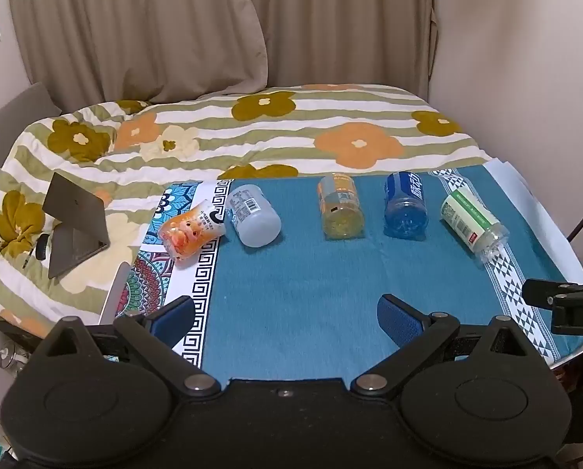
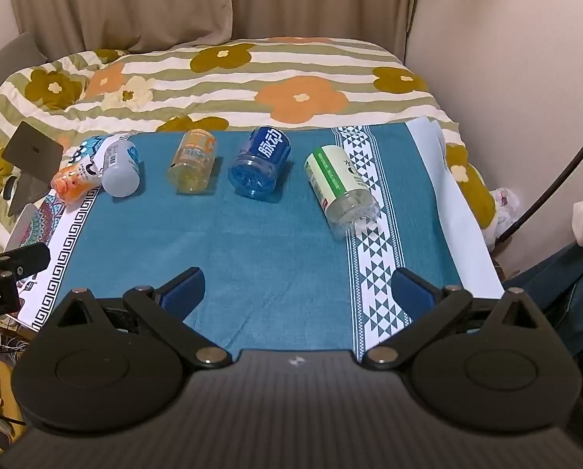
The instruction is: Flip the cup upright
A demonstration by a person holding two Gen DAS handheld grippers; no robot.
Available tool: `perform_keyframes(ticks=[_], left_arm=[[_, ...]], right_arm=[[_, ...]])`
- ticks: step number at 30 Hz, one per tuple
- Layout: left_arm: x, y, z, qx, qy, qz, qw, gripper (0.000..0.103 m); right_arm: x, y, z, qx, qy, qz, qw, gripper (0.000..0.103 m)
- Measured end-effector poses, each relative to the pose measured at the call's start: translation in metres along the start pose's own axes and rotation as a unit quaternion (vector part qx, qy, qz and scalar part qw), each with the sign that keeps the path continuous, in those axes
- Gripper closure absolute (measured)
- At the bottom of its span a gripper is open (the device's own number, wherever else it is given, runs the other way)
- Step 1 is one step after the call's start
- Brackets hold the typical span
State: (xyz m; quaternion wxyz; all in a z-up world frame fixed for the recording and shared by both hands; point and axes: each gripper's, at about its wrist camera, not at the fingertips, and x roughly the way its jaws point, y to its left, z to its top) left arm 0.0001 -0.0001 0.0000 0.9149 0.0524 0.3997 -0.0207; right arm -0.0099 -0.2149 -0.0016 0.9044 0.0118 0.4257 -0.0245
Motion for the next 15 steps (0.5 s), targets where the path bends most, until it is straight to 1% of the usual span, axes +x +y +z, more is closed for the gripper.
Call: perform_keyframes(ticks=[15], left_arm=[[-0.0059, 0.0018, 0.0014, 0.0, -0.01, 0.001, 0.9999, 0.002]], right_arm=[[-0.0004, 0.0, 0.0007, 0.002, 0.002, 0.002, 1.0, 0.0]])
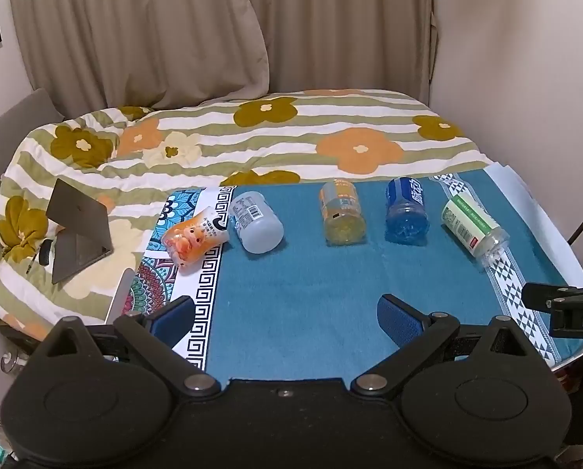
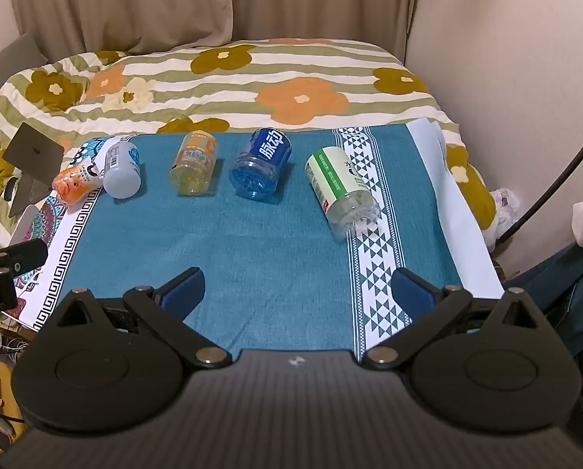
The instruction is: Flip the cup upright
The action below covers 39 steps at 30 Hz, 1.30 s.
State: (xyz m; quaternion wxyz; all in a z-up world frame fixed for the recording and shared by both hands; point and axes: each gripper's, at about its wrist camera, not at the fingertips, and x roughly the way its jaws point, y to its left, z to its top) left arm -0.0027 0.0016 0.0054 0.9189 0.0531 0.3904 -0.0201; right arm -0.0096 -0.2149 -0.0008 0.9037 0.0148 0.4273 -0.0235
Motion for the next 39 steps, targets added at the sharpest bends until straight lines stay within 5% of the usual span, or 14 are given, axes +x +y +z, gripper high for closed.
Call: perform_keyframes(ticks=[39], left_arm=[[0.001, -0.012, 0.005, 0.002, -0.004, 0.004, 1.0, 0.002]], right_arm=[[0.011, -0.006, -0.001, 0.003, 0.011, 0.001, 1.0, 0.0]])
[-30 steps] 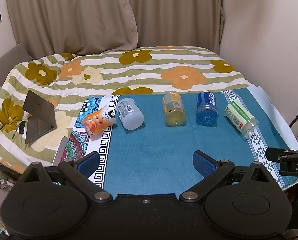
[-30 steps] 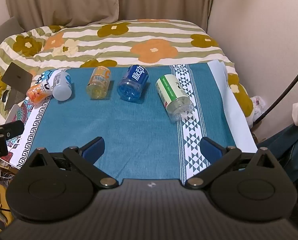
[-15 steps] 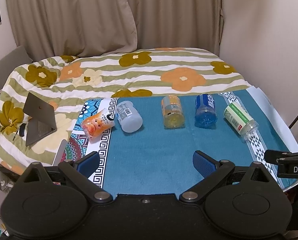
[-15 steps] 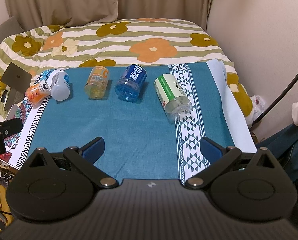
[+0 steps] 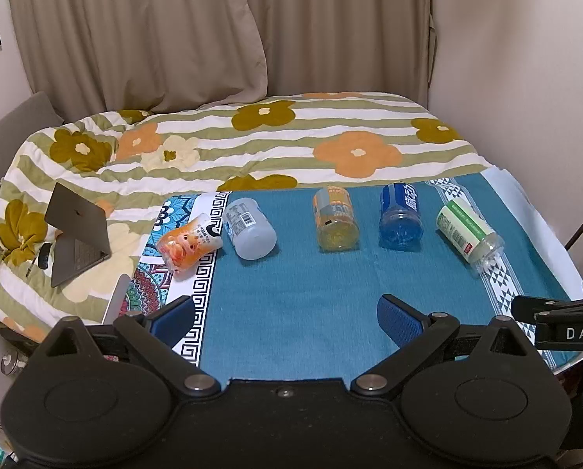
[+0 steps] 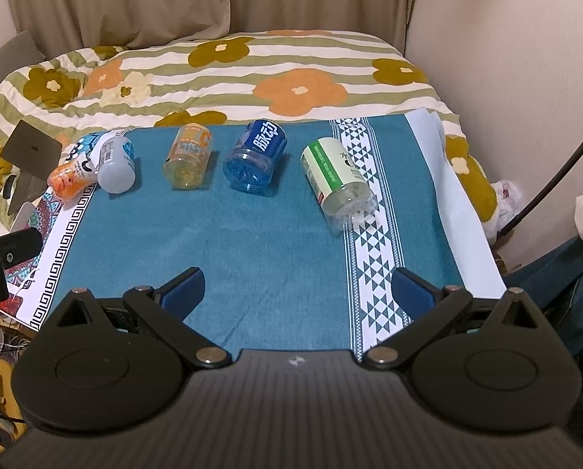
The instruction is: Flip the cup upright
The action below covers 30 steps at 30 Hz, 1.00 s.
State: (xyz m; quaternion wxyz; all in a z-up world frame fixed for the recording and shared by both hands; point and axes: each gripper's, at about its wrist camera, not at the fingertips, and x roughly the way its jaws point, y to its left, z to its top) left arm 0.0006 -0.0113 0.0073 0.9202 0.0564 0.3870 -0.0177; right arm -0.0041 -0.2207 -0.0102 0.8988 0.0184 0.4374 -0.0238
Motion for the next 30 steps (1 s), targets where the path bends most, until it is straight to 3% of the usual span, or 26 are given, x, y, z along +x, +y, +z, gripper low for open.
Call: perform_keyframes(ticks=[30], left_arm=[[0.0027, 0.0008, 0.002, -0.009, 0.008, 0.006, 0.9999, 0.002]], right_arm=[[0.0021, -0.0002, 0.0009, 0.001, 0.003, 0.001, 1.0, 0.0]])
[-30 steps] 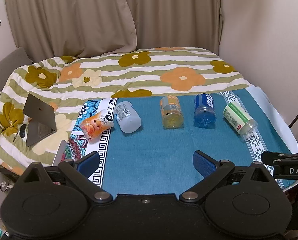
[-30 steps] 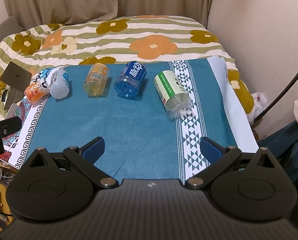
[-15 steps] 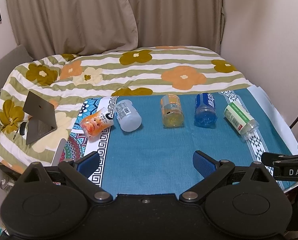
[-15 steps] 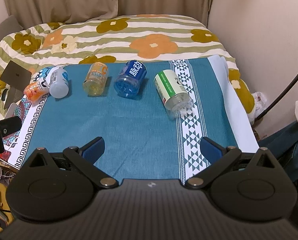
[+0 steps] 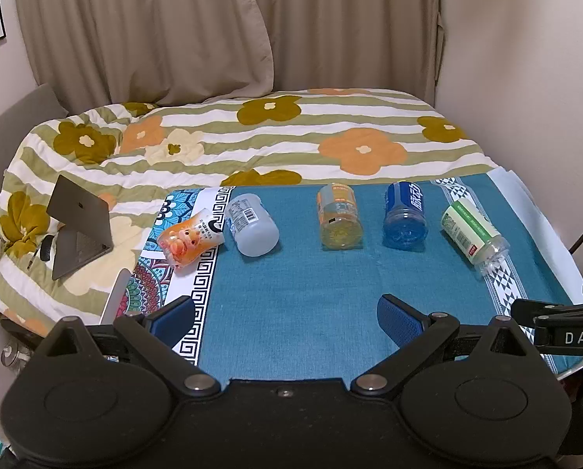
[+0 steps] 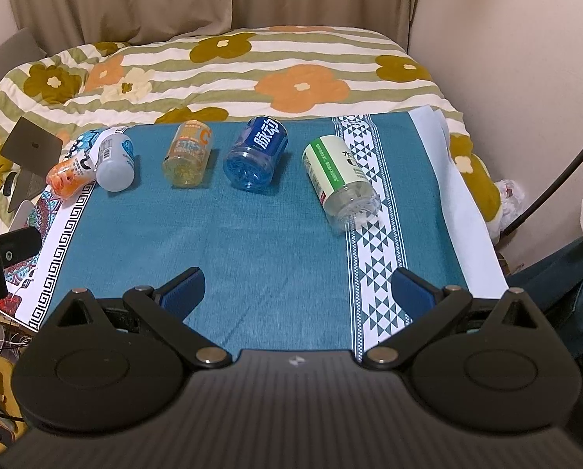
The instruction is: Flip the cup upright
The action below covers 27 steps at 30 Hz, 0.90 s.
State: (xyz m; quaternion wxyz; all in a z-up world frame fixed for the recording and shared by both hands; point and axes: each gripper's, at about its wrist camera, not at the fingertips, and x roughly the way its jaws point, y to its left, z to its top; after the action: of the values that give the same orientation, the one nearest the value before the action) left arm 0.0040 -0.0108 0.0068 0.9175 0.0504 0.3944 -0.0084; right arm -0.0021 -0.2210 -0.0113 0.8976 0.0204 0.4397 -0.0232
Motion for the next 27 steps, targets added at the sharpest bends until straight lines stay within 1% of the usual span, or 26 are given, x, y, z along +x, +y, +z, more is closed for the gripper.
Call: perform_keyframes(ticks=[10, 15, 21, 24, 27], left_arm=[[0.0, 0.001, 0.0, -0.001, 0.001, 0.001, 1.0, 0.002], [0.001, 0.003, 0.003, -0.006, 0.008, 0.006, 0.9999, 0.002], [0.005, 0.004, 0.019, -0.026, 0.009, 0.024, 0.9993, 0.002], [0.014, 0.004, 0.029, -0.039, 0.011, 0.033, 0.9986, 0.002], [0.027, 0.007, 0.04, -0.049, 0.011, 0.038, 0.998, 0.002]], right_arm=[[0.002, 0.002, -0.002, 0.0, 0.001, 0.003, 1.0, 0.0], [0.005, 0.002, 0.003, 0.006, 0.004, 0.013, 1.0, 0.0], [0.002, -0.01, 0.016, 0.015, -0.003, 0.042, 0.999, 0.0], [0.007, -0.018, 0.024, 0.009, -0.009, 0.058, 0.998, 0.0], [0.019, -0.021, 0.031, 0.002, -0.003, 0.068, 0.998, 0.0]])
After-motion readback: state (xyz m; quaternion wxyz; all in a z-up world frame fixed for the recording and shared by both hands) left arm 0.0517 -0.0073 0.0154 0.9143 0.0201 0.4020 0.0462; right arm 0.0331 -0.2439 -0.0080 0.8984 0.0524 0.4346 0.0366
